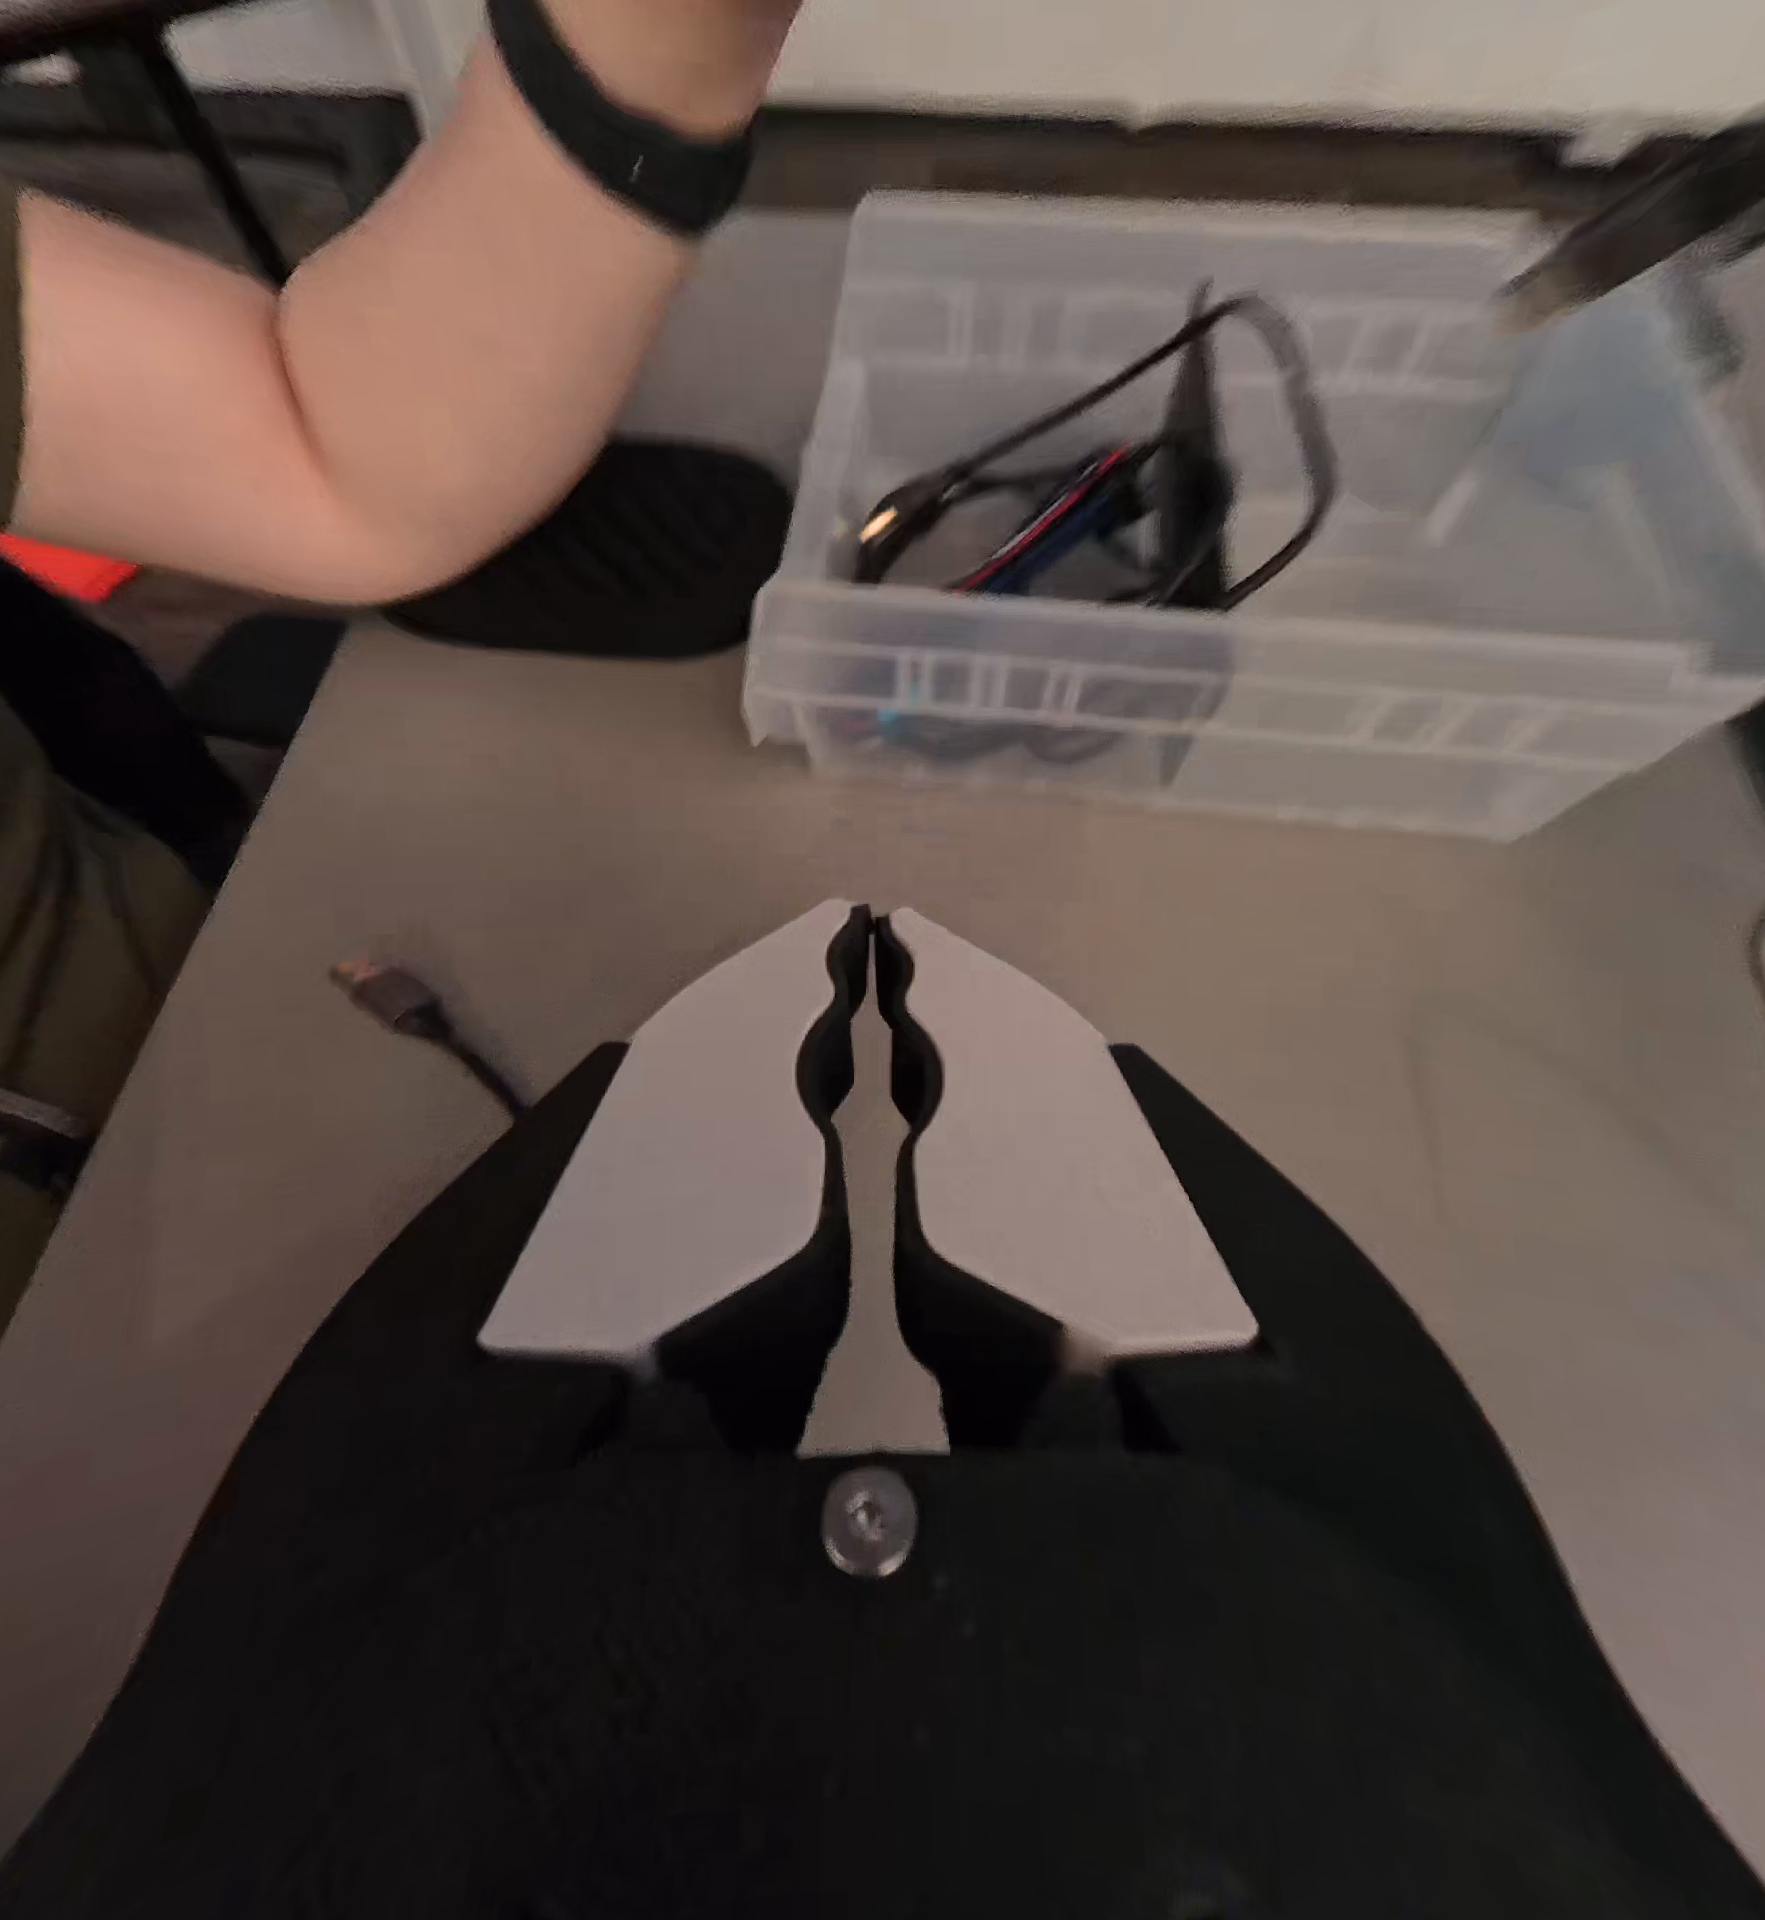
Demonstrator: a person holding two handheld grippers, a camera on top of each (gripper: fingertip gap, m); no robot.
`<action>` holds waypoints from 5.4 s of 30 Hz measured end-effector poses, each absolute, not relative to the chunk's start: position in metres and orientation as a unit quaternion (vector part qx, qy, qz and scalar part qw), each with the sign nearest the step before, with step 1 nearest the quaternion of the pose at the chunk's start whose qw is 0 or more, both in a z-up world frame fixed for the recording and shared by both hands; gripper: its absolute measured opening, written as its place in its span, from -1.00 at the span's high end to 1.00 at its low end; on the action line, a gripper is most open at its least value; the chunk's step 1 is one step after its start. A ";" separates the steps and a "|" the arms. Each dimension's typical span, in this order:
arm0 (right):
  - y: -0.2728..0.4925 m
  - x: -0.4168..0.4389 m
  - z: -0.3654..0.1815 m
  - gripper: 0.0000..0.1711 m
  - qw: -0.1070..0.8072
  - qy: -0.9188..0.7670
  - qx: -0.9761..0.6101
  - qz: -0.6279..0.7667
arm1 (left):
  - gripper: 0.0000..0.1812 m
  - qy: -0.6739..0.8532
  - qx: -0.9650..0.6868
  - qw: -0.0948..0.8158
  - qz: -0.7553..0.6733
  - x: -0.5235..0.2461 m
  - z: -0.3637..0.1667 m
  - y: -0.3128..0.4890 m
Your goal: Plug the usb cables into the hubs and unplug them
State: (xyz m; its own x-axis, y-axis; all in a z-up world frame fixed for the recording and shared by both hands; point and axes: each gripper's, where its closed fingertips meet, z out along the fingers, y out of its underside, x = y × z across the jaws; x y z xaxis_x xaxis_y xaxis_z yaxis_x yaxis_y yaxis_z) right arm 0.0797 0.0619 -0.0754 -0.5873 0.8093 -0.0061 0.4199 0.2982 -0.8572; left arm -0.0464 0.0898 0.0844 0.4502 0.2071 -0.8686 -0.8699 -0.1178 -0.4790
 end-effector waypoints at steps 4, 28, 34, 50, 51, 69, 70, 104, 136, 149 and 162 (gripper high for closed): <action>0.011 0.104 -0.111 0.79 0.096 -0.833 -0.355 0.414 | 0.81 0.279 -0.598 0.606 0.443 -0.042 0.086 0.089; -0.089 0.149 -0.200 0.86 -0.161 -0.879 -0.236 0.382 | 0.81 0.274 -0.599 0.599 0.456 -0.050 0.090 0.084; -0.090 0.153 -0.199 0.80 -0.150 -0.887 -0.216 0.379 | 0.81 0.275 -0.598 0.600 0.455 -0.048 0.089 0.085; -0.093 0.163 -0.206 0.86 -0.135 -0.910 -0.185 0.346 | 0.81 0.280 -0.600 0.595 0.456 -0.046 0.087 0.087; -0.093 0.163 -0.206 0.86 -0.134 -0.910 -0.185 0.346 | 0.81 0.281 -0.600 0.594 0.456 -0.046 0.086 0.088; -0.053 0.128 -0.129 0.90 0.038 -0.864 -0.179 0.469 | 0.81 0.281 -0.599 0.591 0.461 -0.045 0.086 0.088; -0.048 0.126 -0.119 0.90 0.054 -0.858 -0.181 0.478 | 0.81 0.281 -0.599 0.591 0.461 -0.045 0.086 0.088; 0.035 0.089 -0.169 0.90 0.039 -0.805 -0.471 0.358 | 0.81 0.287 -0.595 0.585 0.471 -0.045 0.084 0.089; 0.043 0.057 -0.199 0.84 0.444 -0.848 -0.289 -0.003 | 0.82 0.256 -0.591 0.601 0.474 -0.061 0.100 0.074; 0.066 0.067 -0.198 0.80 0.452 -0.807 -0.380 -0.025 | 0.81 0.257 -0.592 0.601 0.472 -0.061 0.099 0.075; 0.080 0.074 -0.202 0.88 0.418 -0.779 -0.467 -0.007 | 0.81 0.262 -0.593 0.597 0.473 -0.058 0.097 0.077</action>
